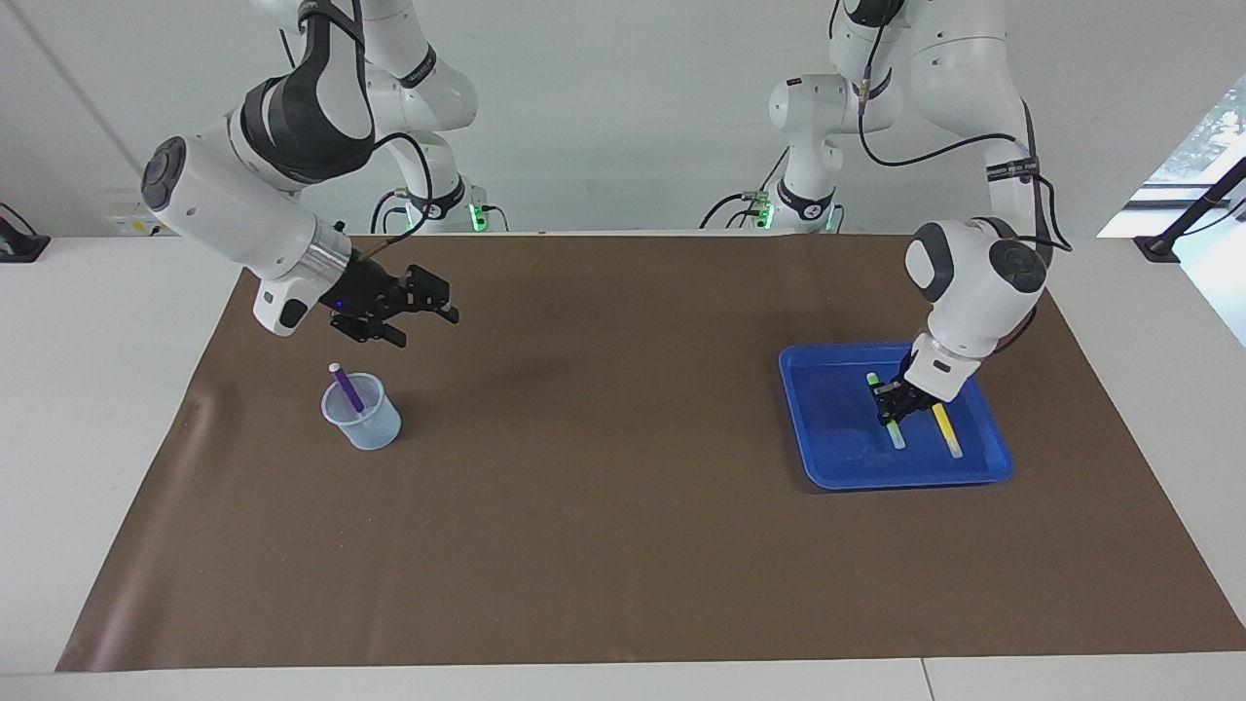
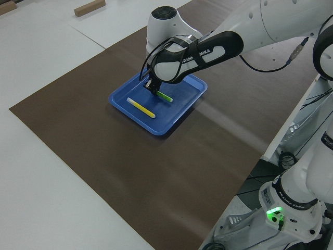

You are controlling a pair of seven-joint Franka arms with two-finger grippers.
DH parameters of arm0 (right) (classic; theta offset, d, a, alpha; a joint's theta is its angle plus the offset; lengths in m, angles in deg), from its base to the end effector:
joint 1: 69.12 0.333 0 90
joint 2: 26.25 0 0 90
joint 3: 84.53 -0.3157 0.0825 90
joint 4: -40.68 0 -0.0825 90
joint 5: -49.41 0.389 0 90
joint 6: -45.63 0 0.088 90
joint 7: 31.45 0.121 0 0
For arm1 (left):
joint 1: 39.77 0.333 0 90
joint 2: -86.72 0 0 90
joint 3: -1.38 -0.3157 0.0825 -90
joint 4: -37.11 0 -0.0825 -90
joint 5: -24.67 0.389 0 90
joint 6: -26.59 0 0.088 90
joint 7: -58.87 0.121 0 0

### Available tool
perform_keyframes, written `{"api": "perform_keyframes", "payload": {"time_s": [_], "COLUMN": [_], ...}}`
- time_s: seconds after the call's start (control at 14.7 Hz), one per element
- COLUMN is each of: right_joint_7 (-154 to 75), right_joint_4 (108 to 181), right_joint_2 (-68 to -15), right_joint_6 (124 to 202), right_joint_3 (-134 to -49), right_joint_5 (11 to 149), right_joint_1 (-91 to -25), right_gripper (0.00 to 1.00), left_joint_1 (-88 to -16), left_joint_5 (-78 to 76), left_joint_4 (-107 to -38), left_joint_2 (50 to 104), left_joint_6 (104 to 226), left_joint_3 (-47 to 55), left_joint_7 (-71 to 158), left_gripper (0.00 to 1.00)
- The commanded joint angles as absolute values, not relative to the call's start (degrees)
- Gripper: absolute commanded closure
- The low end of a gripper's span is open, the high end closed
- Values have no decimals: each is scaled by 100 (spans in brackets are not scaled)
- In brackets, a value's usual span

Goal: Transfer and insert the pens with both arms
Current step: 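Lift the green pen with the left gripper while the right gripper approaches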

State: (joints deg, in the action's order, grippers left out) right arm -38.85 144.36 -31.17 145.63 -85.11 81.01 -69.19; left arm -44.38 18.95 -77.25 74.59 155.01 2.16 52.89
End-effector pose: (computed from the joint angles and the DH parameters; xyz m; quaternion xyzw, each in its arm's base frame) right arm 0.5776 0.0594 0.4764 -0.9617 0.0009 0.0562 0.2681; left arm 0.5979 -0.0602 0.3415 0.9984 0.0357 0.0126 0.0425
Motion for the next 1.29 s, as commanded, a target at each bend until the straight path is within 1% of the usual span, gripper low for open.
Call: {"api": "perform_keyframes", "payload": {"time_s": [0.0,0.14,0.27,0.41,0.54,0.68,0.88,1.15,1.22], "right_joint_7": [-3304,-3277,-3129,-3057,-3005,-2759,-2626,-2661,-2662], "right_joint_4": [14509,14544,14666,15140,15545,15809,16169,16460,16486], "right_joint_2": [-3047,-3038,-2986,-2811,-2652,-2555,-2441,-2414,-2414], "right_joint_6": [14538,14565,14661,15230,15662,16004,16751,17227,17306], "right_joint_3": [-8611,-8611,-8611,-8611,-8603,-8611,-8611,-8611,-8611], "right_joint_5": [8447,8535,8832,9490,10176,10572,11328,11760,11813], "right_joint_1": [-6947,-6947,-6834,-6807,-6632,-6491,-6140,-5806,-5761], "right_gripper": [0,0,0,0,0,0,0,0,3], "left_joint_1": [-4767,-4995,-5337,-5715,-6067,-6409,-6928,-7386,-7465], "left_joint_5": [1905,1774,1563,1352,1299,879,789,157,86], "left_joint_4": [-7128,-6829,-6618,-6529,-6520,-6494,-6520,-6476,-6467], "left_joint_2": [7573,7591,7591,7591,7582,7556,7521,7485,7485], "left_joint_6": [14641,14279,14208,14225,14356,14794,15445,15982,16122], "left_joint_3": [199,252,252,252,261,252,252,252,252], "left_joint_7": [4396,3684,2823,2049,1259,441,-771,-1732,-1855], "left_gripper": [100,100,100,100,100,100,100,100,100]}}
